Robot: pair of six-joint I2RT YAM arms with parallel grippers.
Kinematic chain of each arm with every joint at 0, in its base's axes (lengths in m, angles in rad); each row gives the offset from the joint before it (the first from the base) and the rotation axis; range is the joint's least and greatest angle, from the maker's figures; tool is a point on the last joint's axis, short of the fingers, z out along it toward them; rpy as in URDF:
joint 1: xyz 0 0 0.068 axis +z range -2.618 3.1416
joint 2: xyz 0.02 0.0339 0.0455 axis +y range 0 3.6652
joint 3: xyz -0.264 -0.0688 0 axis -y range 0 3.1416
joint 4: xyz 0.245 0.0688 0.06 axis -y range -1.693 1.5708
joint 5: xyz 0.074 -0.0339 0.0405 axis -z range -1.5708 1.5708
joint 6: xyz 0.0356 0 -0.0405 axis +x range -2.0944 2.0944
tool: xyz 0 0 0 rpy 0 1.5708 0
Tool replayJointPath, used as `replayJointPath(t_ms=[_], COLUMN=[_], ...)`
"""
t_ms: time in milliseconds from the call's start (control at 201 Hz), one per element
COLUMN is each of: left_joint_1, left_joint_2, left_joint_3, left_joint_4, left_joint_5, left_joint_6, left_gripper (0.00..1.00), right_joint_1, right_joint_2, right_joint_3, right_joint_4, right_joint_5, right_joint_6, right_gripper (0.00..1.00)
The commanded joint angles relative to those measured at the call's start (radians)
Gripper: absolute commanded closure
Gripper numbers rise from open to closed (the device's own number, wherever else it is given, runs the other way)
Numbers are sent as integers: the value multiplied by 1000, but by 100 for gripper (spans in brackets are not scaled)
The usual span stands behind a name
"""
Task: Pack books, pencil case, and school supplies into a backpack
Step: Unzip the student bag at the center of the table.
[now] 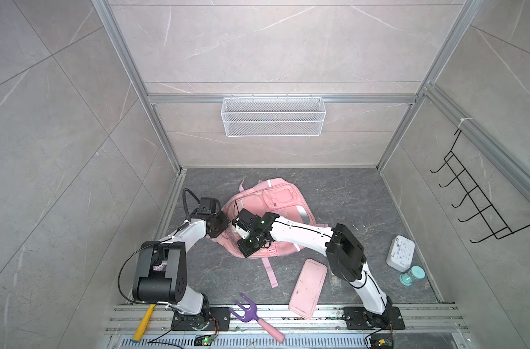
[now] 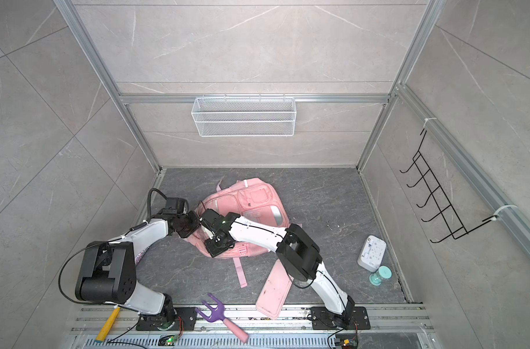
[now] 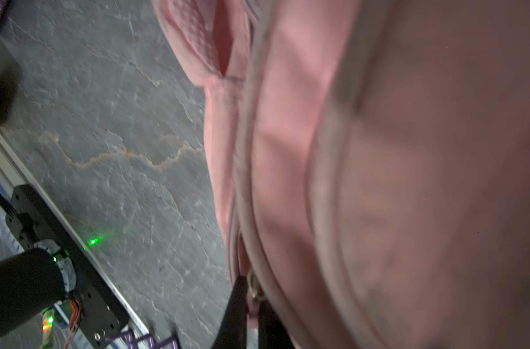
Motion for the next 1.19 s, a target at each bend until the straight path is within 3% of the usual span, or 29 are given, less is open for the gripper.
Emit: replayJointPath(t_ms=[0,159,473,866,1190], left_joint_1=[-20,-20,-49,-391,-484], left_joint_2=[-45,-66,-79,108,198], left_joint_3=[-5,-14,-70,100,182], left_joint_4=[26,11,59,75,131], left_joint_5=[59,60,117,97,80], left_joint_6=[-26,-23,-50,-94,-148], left_gripper=[100,100,100,92,92], right_joint_1=[19,-6,-178,-336,-323], right_joint_2=[59,71,-182,-362,-407], right_joint_3=[147,204,-172,-405,-500], right_joint_4=[3,-40,119,113,187], right_joint_5=[-19,41,36,96,-40], right_joint_6=[18,14,50,11,75], right_gripper=[100,100,100,100,100])
